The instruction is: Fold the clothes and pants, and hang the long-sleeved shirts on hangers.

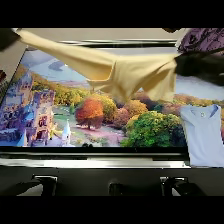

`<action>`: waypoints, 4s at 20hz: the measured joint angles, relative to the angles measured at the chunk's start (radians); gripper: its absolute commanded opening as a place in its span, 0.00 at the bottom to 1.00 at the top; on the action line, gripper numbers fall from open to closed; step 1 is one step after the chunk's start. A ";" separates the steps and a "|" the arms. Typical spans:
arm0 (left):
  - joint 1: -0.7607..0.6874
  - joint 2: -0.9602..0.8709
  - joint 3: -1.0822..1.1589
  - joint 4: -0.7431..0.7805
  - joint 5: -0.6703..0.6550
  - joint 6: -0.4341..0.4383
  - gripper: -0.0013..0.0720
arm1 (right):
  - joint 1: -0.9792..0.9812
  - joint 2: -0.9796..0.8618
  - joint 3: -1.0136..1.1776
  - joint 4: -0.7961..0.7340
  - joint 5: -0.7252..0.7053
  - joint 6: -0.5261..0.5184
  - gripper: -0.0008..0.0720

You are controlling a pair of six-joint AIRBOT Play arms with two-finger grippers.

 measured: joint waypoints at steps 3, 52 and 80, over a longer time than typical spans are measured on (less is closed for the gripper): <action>0.003 0.165 0.019 0.051 -0.036 -0.016 0.04 | 0.000 0.099 0.061 -0.041 0.006 0.029 0.06; 0.016 -0.418 -0.531 -0.040 -0.122 0.038 0.05 | 0.076 -0.563 -0.661 0.572 -0.085 -0.128 0.69; 0.132 -0.127 0.063 -0.006 -0.167 0.084 0.05 | 0.100 -0.291 0.211 -0.080 -0.068 0.129 0.06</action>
